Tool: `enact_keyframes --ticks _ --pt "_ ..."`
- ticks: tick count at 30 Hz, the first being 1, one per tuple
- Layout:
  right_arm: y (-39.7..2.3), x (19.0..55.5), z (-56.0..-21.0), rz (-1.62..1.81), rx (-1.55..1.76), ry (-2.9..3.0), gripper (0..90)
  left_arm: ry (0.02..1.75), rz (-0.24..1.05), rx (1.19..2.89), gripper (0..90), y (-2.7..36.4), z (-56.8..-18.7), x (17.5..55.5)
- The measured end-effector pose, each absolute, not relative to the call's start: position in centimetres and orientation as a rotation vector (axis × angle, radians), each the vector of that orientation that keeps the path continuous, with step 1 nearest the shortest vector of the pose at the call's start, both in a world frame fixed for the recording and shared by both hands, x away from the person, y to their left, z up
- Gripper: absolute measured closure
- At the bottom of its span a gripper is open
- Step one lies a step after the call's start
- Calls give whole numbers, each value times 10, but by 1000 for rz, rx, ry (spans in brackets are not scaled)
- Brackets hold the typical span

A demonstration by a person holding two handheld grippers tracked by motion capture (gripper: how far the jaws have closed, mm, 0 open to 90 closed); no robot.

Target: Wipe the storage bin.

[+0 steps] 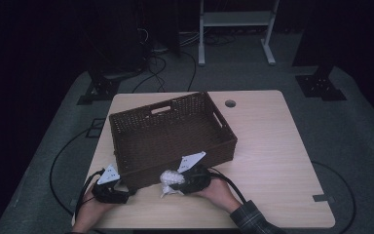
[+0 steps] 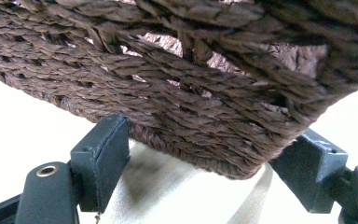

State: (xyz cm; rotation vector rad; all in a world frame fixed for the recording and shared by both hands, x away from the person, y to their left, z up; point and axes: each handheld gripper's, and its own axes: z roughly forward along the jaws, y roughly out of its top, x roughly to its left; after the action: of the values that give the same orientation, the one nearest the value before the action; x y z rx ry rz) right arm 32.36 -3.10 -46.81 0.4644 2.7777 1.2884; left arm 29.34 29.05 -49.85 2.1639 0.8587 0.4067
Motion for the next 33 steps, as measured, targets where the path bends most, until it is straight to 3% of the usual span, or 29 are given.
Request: enact_keyframes --ticks 10,33 --pt "-28 323 -474 1282 471 2794 600 859 407 2164 220 290 -498 293" --pt "-29 318 -431 1439 409 2695 601 858 406 2166 220 291 -498 293"
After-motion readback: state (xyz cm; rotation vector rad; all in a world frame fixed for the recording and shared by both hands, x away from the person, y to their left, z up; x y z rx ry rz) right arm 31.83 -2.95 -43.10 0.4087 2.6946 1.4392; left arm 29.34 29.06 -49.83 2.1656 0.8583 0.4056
